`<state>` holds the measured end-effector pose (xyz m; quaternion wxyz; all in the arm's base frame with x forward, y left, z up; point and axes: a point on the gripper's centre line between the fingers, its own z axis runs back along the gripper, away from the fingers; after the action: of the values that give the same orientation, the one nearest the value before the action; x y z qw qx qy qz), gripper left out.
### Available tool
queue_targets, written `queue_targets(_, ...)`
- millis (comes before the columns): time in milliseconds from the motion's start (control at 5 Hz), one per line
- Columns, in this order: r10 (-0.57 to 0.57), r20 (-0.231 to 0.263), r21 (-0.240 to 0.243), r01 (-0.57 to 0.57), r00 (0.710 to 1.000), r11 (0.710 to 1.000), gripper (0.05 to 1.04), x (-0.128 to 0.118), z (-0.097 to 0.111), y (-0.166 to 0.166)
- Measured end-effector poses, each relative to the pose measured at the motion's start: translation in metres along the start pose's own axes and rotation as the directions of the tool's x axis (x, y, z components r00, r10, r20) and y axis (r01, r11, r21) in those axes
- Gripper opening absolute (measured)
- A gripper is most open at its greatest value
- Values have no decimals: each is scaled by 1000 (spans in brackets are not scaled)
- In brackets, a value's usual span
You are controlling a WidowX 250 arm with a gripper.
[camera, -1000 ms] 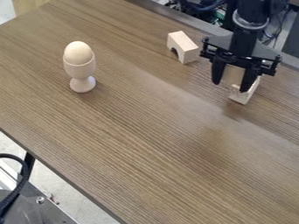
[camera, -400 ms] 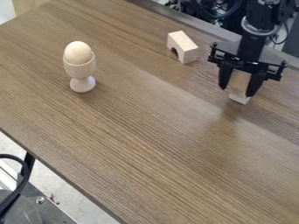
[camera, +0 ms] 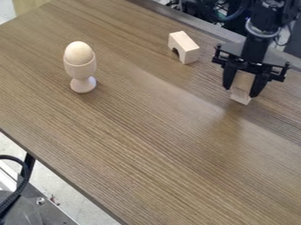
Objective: Remove the cube from the arch and put it on top of the rectangular block
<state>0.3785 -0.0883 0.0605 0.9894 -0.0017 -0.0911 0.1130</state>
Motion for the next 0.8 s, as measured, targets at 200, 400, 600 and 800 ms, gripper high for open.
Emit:
queue_targets(200,0,-8,5,0,1000,1000,583,1,-3,-1)
queue_targets(400,2,9,-5,-2,1000,1000,583,7,2,-4)
queue_targets(600,1,3,-4,-1,1000,1000,583,8,-1,-4)
queue_targets(800,0,-3,7,0,1000,1000,655,7,-4,-3)
